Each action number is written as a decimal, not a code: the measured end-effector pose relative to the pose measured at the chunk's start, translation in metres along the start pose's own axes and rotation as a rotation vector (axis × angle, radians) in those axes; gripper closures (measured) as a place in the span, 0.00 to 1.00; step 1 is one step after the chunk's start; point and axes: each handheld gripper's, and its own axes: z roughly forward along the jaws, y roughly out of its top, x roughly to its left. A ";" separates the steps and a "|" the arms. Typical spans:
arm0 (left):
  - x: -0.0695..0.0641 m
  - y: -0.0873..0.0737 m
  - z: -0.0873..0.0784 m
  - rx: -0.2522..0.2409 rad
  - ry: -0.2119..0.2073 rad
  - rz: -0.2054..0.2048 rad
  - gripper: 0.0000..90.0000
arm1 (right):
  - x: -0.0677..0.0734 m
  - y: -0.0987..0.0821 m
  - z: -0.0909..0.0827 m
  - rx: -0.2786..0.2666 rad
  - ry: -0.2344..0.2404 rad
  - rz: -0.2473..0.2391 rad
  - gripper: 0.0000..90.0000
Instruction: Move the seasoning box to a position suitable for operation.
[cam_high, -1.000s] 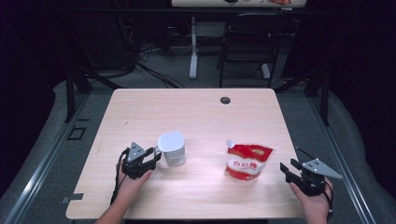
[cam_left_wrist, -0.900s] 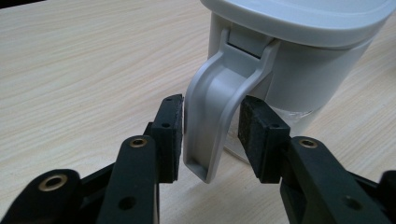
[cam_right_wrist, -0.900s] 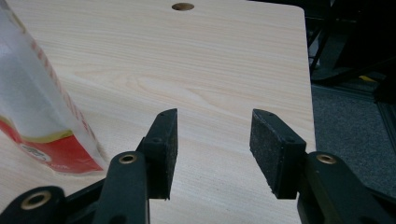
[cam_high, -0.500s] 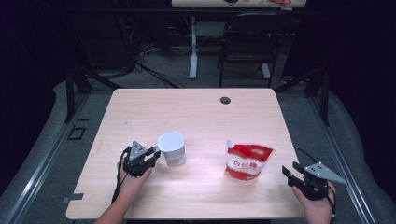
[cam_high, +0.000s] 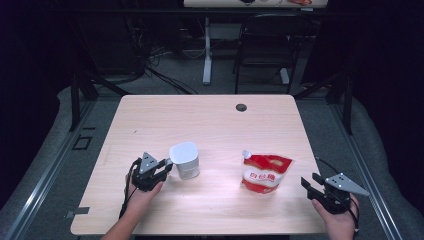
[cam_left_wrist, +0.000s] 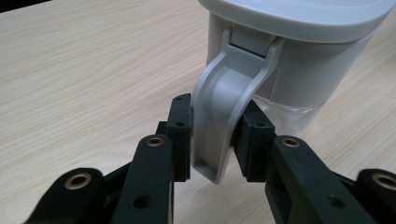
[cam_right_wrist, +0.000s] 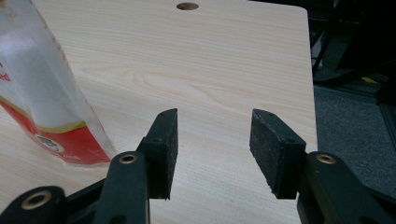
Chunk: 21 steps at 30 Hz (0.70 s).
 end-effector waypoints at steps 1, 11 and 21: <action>-0.001 0.000 -0.001 0.000 -0.004 0.001 0.78 | 0.000 0.000 0.001 0.000 -0.002 -0.001 0.58; -0.009 -0.001 -0.008 0.008 -0.050 0.045 0.78 | -0.001 0.001 0.003 0.000 0.008 -0.004 0.58; -0.023 -0.003 -0.015 0.012 -0.156 0.115 0.78 | 0.002 0.002 0.003 -0.003 0.027 -0.008 0.59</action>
